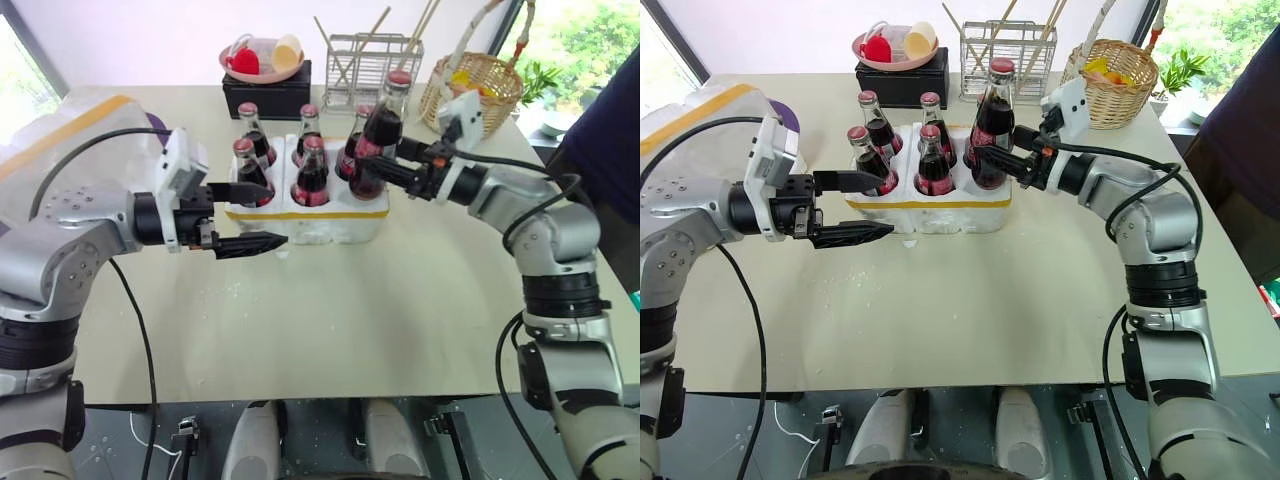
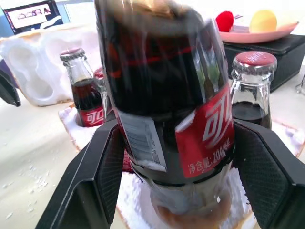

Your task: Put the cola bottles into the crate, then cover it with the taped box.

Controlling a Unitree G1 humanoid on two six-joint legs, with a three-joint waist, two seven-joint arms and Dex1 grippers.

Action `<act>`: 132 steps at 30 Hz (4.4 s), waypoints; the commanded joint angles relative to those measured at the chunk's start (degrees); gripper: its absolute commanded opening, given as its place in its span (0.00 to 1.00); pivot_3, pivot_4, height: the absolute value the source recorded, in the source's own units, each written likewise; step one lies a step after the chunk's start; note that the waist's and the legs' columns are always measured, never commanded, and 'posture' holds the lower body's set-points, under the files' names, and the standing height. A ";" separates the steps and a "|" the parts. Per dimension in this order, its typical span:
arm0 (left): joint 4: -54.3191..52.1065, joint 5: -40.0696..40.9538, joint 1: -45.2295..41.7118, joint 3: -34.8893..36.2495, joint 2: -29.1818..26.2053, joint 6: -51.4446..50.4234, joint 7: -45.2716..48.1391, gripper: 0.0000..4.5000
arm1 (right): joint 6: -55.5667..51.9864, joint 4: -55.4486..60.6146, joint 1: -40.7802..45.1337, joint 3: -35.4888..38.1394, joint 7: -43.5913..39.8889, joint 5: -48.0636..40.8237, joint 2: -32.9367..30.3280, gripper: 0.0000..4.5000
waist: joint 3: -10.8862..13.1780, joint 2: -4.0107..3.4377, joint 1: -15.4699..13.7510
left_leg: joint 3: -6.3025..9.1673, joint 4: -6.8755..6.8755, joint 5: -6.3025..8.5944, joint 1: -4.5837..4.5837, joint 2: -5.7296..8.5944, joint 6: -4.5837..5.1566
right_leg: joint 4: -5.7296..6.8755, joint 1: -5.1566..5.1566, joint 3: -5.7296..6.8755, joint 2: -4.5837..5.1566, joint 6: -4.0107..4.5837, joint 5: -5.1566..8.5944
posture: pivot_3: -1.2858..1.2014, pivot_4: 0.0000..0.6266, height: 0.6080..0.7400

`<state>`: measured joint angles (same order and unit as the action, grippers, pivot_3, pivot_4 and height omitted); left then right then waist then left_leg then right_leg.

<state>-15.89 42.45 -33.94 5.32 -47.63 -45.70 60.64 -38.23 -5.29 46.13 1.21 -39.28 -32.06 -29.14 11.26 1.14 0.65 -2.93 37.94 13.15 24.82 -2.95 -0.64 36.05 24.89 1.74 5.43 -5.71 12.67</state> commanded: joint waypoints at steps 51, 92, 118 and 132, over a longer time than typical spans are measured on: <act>89.42 -61.11 -31.54 -12.64 -28.67 47.05 13.38 1.00 | -12.15 18.41 -7.39 17.59 -20.60 -13.63 -29.90 0.98 | -0.08 0.12 -1.19 | -0.65 -0.14 -0.13 0.66 -0.08 -0.22 | 0.23 1.15 -0.06 0.16 0.09 -0.03 | 0.52 0.24 1.00; 93.36 -68.41 -40.63 -16.90 -22.88 42.12 9.46 1.00 | -11.64 23.91 -16.52 19.22 -11.12 -14.62 -28.65 0.98 | -0.13 0.06 -1.48 | -0.44 0.19 -0.13 0.55 -0.09 -0.21 | 0.25 0.76 0.00 0.17 0.12 -0.01 | 0.52 0.24 1.00; 93.78 -72.43 -44.30 -19.47 -24.56 42.89 8.55 1.00 | -11.91 26.67 -20.93 21.34 -7.14 -15.95 -28.29 0.98 | -0.10 0.16 -1.26 | -0.39 0.21 -0.13 0.55 -0.08 -0.20 | 0.24 0.74 0.01 0.16 0.10 -0.02 | 0.52 0.24 1.00; 94.57 -71.27 -36.14 -17.87 -20.43 41.62 2.51 1.00 | -13.22 25.86 -19.69 21.00 -7.20 -16.59 -29.68 0.98 | -0.13 0.24 -1.37 | -0.37 0.23 -0.13 0.54 -0.08 -0.20 | 0.27 0.70 0.02 0.15 0.08 -0.03 | 0.52 0.24 1.00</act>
<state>78.70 -28.88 -70.36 -12.65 -67.98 -3.51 63.49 -51.52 19.91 25.18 20.38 -46.40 -47.93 -57.50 11.13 1.38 -0.72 -3.30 38.17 13.02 25.35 -3.04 -0.84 36.32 25.58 1.77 5.58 -5.63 12.64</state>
